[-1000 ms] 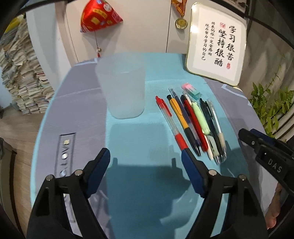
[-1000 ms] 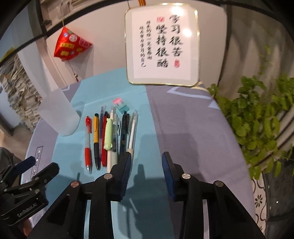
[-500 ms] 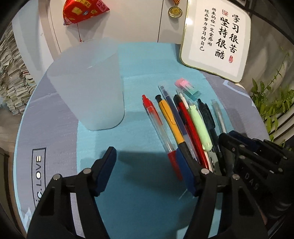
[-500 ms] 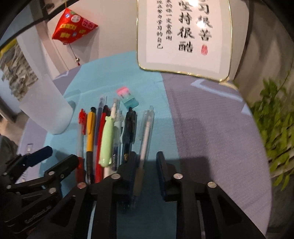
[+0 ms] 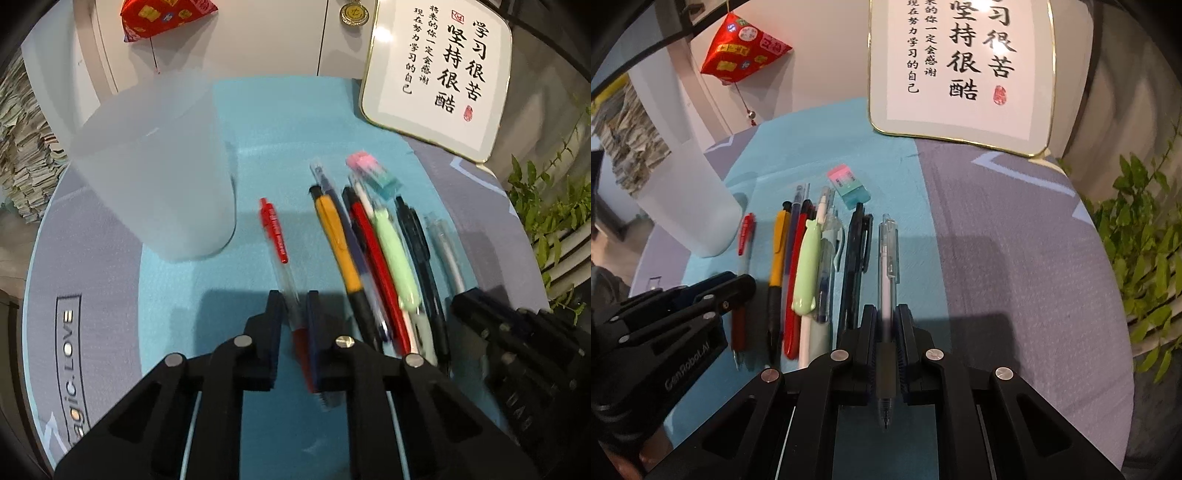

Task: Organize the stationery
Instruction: 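Grasp the red pen with the left tool while the right tool grasps the clear pen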

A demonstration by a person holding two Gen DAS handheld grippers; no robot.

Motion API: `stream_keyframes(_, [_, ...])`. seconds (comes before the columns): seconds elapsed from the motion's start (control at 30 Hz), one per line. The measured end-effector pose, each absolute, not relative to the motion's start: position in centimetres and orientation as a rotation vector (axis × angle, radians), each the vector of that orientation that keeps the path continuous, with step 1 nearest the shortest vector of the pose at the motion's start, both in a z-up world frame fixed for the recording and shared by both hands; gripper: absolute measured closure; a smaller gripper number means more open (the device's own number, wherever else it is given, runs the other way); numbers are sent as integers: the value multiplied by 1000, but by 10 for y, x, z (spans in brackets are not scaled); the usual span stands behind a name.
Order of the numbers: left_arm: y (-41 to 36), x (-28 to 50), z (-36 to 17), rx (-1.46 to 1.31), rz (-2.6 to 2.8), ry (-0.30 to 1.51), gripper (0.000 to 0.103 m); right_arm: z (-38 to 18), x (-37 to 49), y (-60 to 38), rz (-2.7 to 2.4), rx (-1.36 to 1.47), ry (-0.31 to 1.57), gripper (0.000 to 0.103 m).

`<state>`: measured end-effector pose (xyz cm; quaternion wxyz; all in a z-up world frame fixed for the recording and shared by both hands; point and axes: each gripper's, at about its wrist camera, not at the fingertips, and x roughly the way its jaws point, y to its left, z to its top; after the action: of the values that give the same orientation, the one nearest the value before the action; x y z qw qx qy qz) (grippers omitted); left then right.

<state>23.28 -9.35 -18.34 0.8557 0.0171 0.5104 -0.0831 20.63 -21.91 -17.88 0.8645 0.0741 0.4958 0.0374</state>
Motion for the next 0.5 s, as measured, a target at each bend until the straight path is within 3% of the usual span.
stream_keyframes(0.5, [-44,130,-181,134,-274,1121,93,-175,139,-222,144,129,1096,92])
